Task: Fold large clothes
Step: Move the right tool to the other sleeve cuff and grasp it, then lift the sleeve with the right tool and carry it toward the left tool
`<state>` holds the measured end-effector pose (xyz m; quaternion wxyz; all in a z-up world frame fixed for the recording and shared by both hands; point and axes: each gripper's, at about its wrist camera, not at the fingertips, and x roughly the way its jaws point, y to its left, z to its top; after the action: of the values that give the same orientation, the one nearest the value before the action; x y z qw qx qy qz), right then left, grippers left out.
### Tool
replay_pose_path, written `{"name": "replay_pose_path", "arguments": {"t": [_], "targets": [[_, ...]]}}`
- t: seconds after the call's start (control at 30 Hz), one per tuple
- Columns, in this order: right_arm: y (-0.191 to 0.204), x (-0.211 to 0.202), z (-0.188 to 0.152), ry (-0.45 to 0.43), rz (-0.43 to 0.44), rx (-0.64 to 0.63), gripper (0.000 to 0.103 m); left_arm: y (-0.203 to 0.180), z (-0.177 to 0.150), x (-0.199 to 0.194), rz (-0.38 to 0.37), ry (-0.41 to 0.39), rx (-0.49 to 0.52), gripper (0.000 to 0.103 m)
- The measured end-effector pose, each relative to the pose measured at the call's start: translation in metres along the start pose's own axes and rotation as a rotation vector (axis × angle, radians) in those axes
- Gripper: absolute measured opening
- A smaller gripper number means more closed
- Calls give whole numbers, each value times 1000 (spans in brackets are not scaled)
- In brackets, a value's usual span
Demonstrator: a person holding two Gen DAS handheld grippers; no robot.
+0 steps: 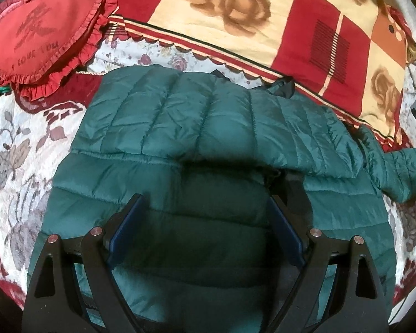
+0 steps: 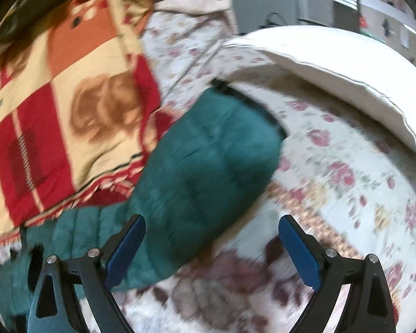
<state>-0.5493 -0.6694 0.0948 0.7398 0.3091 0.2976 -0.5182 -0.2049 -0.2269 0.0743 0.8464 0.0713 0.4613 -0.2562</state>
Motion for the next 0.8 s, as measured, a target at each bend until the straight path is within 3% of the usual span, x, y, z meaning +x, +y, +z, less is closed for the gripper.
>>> {"name": "replay_pose_path", "arguments": {"t": [0.2,0.4,0.5,0.57,0.63,0.8], "targets": [[-9,18,23,-10,-27,31,95,1,4,5,7,4,-10,88],[-19,36,33,-10,7,105,93,0,7,12,36,11,8,88],[-14,40,35,-21,27,78,57,-1,5,14,49,14,25,88],[-11,38,35,-33,23,53,50,-1,5,15,53,15,32,88],[-9,31,37,-54,51,33,27,-1,5,15,52,16,31,88],[-2,0,38,-96,168,3,15,3,3,10,40,13,14,88]]}}
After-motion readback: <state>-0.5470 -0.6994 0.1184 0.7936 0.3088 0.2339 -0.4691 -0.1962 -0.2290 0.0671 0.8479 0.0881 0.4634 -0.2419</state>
